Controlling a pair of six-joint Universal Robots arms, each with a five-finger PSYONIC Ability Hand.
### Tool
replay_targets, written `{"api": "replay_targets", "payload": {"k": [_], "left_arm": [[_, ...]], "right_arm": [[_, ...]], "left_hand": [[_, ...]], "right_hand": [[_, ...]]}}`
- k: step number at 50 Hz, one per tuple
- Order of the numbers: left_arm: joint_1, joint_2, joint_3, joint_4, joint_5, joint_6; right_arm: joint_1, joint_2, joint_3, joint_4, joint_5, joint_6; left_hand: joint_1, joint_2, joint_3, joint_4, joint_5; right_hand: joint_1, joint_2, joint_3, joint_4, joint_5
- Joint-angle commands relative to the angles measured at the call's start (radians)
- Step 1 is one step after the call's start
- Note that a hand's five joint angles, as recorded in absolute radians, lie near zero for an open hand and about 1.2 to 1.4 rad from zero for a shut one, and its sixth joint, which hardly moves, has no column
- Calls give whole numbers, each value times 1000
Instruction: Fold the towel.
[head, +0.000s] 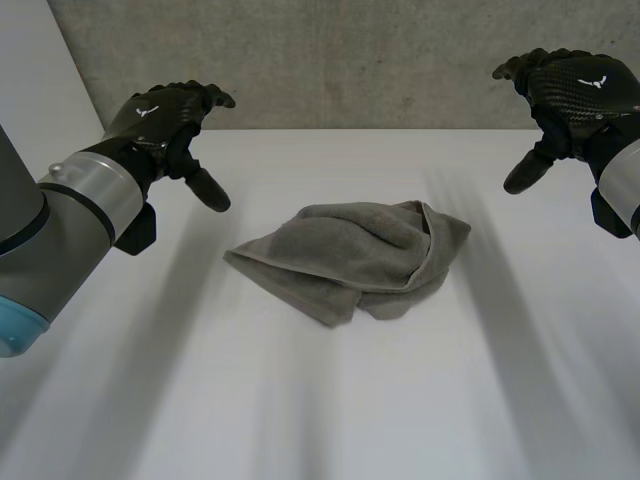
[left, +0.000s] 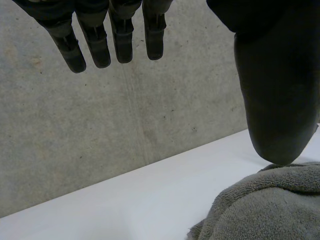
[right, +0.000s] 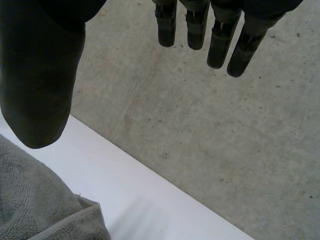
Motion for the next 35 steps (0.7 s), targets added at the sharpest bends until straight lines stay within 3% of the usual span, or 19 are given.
{"api": "replay_targets", "payload": {"k": [1,12,31,35], "left_arm": [[0,-3,-2,1,1,2],[1,9,-3,4,-5,-7],[1,3,-12,8,2,1],[-2,-18,-32,13,14,12]], "right_arm": [[3,1,2,0,-6,1],[-7,49,-12,12,-39,131],[-20,70,-17,40,-70,123],[-21,86,-23,9,-93,56]], "left_hand": [[-95,-92,-58,-66,-49],[-92,-89,-58,-66,-46],[-95,-92,-58,-66,-49],[-92,-89,-58,-66,-46]], "right_hand": [[-60,-81,-53,-76,-63],[-60,-81,-53,-76,-63],[-60,-81,-53,-76,-63],[-60,-81,-53,-76,-63]]}}
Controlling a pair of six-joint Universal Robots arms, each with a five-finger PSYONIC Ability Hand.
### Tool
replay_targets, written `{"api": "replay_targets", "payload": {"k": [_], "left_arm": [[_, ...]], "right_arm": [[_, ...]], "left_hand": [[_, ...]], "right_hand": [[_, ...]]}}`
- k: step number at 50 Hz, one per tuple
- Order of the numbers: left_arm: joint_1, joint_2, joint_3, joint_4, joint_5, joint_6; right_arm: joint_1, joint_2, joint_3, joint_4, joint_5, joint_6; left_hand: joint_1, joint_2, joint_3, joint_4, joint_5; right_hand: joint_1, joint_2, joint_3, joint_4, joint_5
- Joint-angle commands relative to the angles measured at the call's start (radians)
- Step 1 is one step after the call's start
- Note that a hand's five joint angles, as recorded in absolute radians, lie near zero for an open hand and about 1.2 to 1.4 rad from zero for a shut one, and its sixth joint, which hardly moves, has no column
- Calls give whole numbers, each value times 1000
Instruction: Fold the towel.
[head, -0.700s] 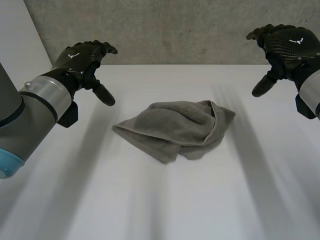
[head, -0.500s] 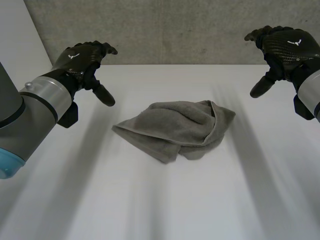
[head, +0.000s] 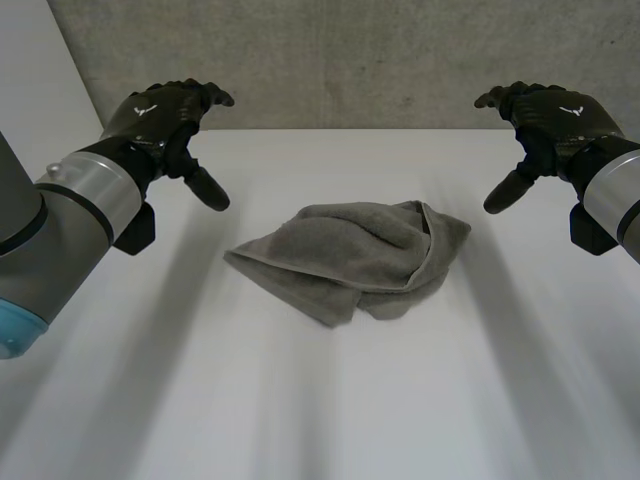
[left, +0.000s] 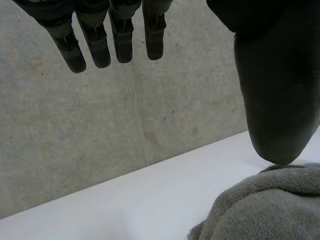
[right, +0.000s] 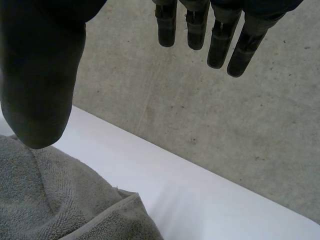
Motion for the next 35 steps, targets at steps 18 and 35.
{"api": "replay_targets", "payload": {"k": [18,35], "left_arm": [[-36,-374,-24,176,16,32],[-44,-610,137,280,6,255]], "right_arm": [[-10,420,-124,-90,-238,-568],[20,681,-257,-238,-231,-570]], "left_hand": [[-66,-63,-58,-66,-20],[-10,-7,-58,-66,35]], "right_hand": [[-60,-81,-53,-76,-63],[317,295,-53,-76,314]]}}
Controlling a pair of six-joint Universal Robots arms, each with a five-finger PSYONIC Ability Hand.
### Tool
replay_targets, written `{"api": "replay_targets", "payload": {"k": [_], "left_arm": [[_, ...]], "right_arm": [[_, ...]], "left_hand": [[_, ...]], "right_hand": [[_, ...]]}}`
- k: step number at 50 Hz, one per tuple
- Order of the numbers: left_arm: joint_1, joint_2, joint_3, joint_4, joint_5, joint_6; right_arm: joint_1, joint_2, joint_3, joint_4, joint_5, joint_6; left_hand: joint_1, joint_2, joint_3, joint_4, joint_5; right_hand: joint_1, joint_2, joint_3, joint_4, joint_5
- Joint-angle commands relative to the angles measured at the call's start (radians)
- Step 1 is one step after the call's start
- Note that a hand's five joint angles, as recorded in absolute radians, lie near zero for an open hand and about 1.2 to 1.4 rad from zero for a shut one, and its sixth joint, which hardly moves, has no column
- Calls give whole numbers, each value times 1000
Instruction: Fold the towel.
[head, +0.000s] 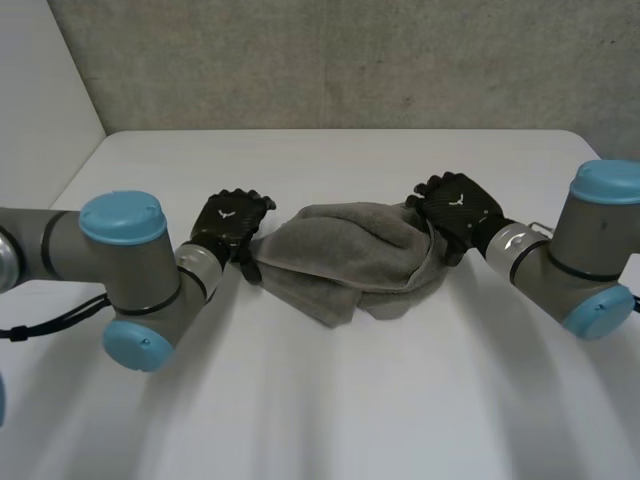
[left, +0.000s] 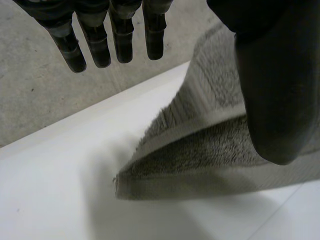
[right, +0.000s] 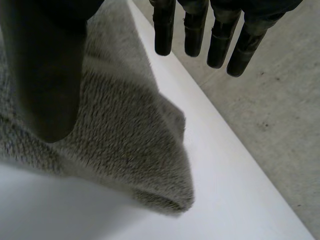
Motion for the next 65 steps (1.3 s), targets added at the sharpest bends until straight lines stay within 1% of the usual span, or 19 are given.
{"api": "replay_targets", "payload": {"k": [1,6,7,8,9,13,21,25,29,33,37,47,49,51,52,53,55,59,65], "left_arm": [[-3,-69,57,-13,-3,40],[-3,-121,100,-17,6,43],[-3,-131,108,-19,9,43],[-3,-137,114,-22,9,43],[-3,-137,114,-22,9,43],[-3,-122,135,-33,8,37],[3,14,154,-28,12,34],[6,56,323,-43,0,35],[11,90,471,-99,-20,34],[19,199,583,-149,-67,29],[37,294,548,-149,-73,19],[107,501,-28,-61,12,11],[118,517,-127,-33,38,16],[137,527,-216,6,62,19],[162,530,-304,48,86,22],[190,530,-382,94,106,26],[210,524,-447,136,126,32],[227,494,-533,196,147,49],[247,419,-567,217,154,140]], "right_arm": [[1,75,-51,-1,-3,1],[3,72,-65,-1,-12,7],[3,72,-65,-1,-12,7],[3,67,-63,2,-14,11],[3,56,-57,4,-15,11],[3,18,-34,7,-23,11],[3,-97,-41,-8,-55,16],[4,-131,-157,-19,-40,56],[4,-249,-313,-80,55,290],[-14,-363,-310,-177,126,490],[-40,-497,-189,-229,105,639],[-43,-678,284,-33,-98,576],[-42,-695,369,2,-123,538],[-42,-709,525,56,-153,428],[-42,-709,526,56,-153,427],[-45,-705,587,74,-153,363],[-46,-702,633,88,-152,297],[-57,-636,685,114,-146,188],[-56,-559,669,120,-147,180]], "left_hand": [[-10,-7,-58,-66,35],[219,222,-58,-66,264],[327,330,-58,-66,372],[528,531,-58,-66,573],[530,533,-58,-66,575],[1095,1098,-58,-66,1140],[1114,1117,-58,-66,1159],[1114,1117,-58,-66,1159],[1114,1117,-58,-66,1159],[1114,1117,-58,-66,1159],[1114,1117,-58,-66,1159],[1114,1117,-58,-66,1159],[1114,1117,-58,-66,1159],[1114,1117,-58,-66,1159],[1114,1117,-58,-66,1159],[1114,1117,-58,-66,1159],[1114,1117,-58,-66,1159],[1114,1117,-58,-66,1159],[1114,1117,-58,-66,1159]], "right_hand": [[197,205,-53,-76,178],[662,671,-53,-76,644],[664,672,-53,-76,645],[826,835,-53,-76,808],[996,1005,-53,-76,978],[1041,1050,-53,-76,1023],[1041,1050,-53,-76,1023],[1041,1050,-53,-76,1023],[1041,1050,-53,-76,1023],[1041,1050,-53,-76,1023],[1041,1050,-53,-76,1023],[1041,1050,-53,-76,1023],[878,886,-53,-76,859],[271,279,-53,-76,252],[267,276,-53,-76,249],[-15,-6,-53,-76,-33],[-157,-149,-53,-76,-176],[-181,-172,-53,-76,-199],[-181,-172,-53,-76,-199]]}}
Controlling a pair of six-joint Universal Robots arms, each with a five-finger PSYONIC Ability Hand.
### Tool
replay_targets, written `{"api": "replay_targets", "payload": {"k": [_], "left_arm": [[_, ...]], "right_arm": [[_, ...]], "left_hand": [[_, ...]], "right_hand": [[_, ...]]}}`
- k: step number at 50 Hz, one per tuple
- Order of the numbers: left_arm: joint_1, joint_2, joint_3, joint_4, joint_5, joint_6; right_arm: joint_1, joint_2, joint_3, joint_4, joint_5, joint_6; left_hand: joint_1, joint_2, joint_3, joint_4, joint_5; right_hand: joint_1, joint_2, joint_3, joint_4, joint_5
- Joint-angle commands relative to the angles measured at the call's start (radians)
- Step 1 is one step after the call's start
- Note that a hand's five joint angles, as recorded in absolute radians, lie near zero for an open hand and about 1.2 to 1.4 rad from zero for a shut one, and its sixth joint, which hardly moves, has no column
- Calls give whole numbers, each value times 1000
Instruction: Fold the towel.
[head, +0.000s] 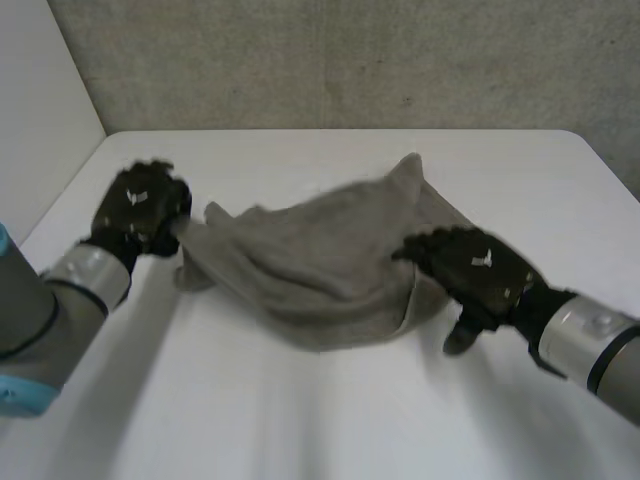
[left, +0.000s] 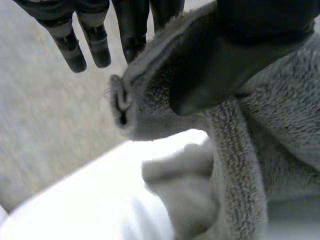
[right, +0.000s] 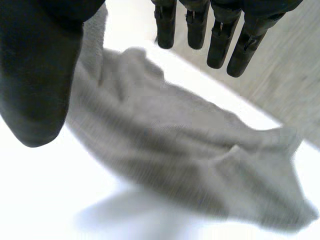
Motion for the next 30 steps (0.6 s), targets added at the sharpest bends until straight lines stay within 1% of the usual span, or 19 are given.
{"api": "replay_targets", "payload": {"k": [1,8,14,15,16,17,18,19,20,21,22,23,24,25,26,27,29,30], "left_arm": [[29,-65,-34,25,7,96],[61,-54,-40,24,6,105],[60,-42,-54,2,6,113],[58,-29,-59,-9,6,115],[58,-29,-59,-9,6,115],[52,-17,-66,-19,6,115],[52,-17,-67,-19,6,115],[49,-6,-77,-30,6,116],[46,3,-91,-38,7,116],[46,3,-91,-38,7,116],[44,17,-106,-44,7,118],[44,30,-125,-45,7,118],[44,31,-125,-45,7,118],[41,41,-143,-47,9,118],[38,47,-163,-46,9,118],[38,47,-163,-45,9,118],[37,52,-180,-45,9,118],[34,58,-194,-45,9,118]], "right_arm": [[-4,104,-22,2,2,-33],[-2,126,-33,-21,0,-33],[8,144,-66,-60,0,-39],[13,161,-92,-61,0,-39],[13,161,-92,-61,0,-39],[19,178,-126,-66,3,-37],[30,207,-172,-63,8,-37],[30,207,-172,-63,8,-37],[39,243,-224,-52,10,-37],[47,288,-279,-32,19,-39],[47,288,-280,-32,19,-39],[54,331,-339,3,39,-45],[63,375,-402,35,65,-62],[64,376,-402,36,65,-62],[70,421,-468,63,91,-88],[70,422,-468,63,91,-88],[79,512,-593,114,153,-146],[79,512,-594,114,154,-146]], "left_hand": [[90,63,-58,-66,64],[90,63,-58,-66,64],[90,63,-58,-66,64],[38,11,-58,-66,12],[38,11,-58,-66,11],[-151,-178,-58,-66,-177],[-153,-180,-58,-66,-179],[-325,-351,-58,-66,-351],[-512,-539,-58,-66,-539],[-514,-541,-58,-66,-540],[-648,-675,-58,-66,-674],[-696,-723,-58,-66,-722],[-696,-723,-58,-66,-722],[-711,-738,-58,-66,-737],[-725,-752,-58,-66,-752],[-726,-752,-58,-66,-752],[-755,-782,-58,-66,-781],[-758,-785,-58,-66,-784]], "right_hand": [[-77,-80,-53,-76,-62],[-77,-80,-53,-76,-62],[-77,-80,-53,-76,-62],[-44,-47,-53,-76,-29],[-43,-46,-53,-76,-28],[9,6,-53,-76,24],[30,27,-53,-76,45],[30,27,-53,-76,45],[53,50,-53,-76,69],[71,68,-53,-76,86],[71,68,-53,-76,87],[77,74,-53,-76,92],[83,80,-53,-76,98],[83,80,-53,-76,98],[95,92,-53,-76,110],[95,92,-53,-76,110],[109,106,-53,-76,125],[109,106,-53,-76,125]]}}
